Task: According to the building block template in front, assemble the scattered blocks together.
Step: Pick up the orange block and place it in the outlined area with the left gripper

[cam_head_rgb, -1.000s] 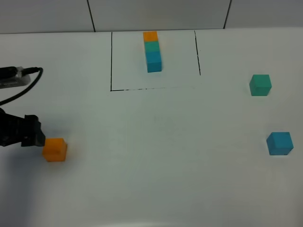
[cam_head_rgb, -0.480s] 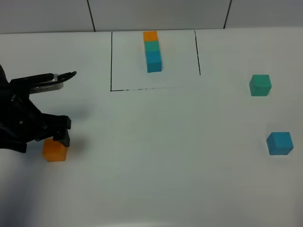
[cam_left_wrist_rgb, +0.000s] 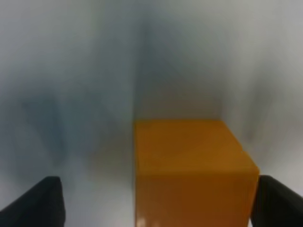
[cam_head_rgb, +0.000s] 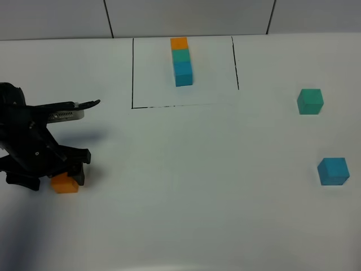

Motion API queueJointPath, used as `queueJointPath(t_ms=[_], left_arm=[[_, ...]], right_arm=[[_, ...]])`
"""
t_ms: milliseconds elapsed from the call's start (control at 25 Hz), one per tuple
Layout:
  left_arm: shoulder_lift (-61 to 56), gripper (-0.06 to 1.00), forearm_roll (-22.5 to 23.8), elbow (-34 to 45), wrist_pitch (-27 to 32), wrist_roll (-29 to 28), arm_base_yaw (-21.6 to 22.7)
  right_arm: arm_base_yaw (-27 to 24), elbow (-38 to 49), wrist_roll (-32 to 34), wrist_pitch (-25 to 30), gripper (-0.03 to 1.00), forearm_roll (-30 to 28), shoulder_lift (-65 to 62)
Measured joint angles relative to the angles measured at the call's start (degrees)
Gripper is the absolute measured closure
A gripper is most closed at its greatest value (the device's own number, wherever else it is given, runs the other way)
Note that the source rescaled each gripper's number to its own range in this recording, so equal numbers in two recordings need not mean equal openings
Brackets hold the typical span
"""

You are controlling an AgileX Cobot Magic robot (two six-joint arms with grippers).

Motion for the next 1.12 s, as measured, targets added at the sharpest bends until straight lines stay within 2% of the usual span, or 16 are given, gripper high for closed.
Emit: queueJointPath(t_ms=[120,200,320,360,400,560,680,880,1120], left_arm=[[0.55,0.31,0.0,0.0,-0.67,0.06,0.0],[0.6,0.41,0.0,0.0,-0.88,0.17,0.0],[0.6,0.73,0.0,0.0,-0.95,0.19,0.0],[0.6,0.89,-0.05,-0.13,-0.95,0.19,0.0],[0.6,0.94,-0.05,-0.34,-0.78,0.31,0.0],[0.64,0.94,0.12,-3.89,2.75,2.54,-0.56],[0.64,0.94,0.12,-9.13,6.68,7.07,-2.51],[1.53,0.94,0.17,-21.16,13.99,20.06,-8.52],[10.46,0.94,0.43,-41.86,27.86,33.69,-16.9]], right_arm=[[0.0,0.0,0.0,0.0,0.26,0.0,0.0],[0.0,0.0,0.0,0.0,0.26,0.0,0.0],[0.0,0.0,0.0,0.0,0.26,0.0,0.0],[0.0,0.0,0.0,0.0,0.26,0.0,0.0],[0.0,0.0,0.0,0.0,0.26,0.0,0.0],[0.0,0.0,0.0,0.0,0.26,0.0,0.0],[0.0,0.06,0.0,0.0,0.26,0.0,0.0],[0.0,0.05,0.0,-0.04,0.26,0.0,0.0],[0.0,0.05,0.0,-0.04,0.26,0.0,0.0]])
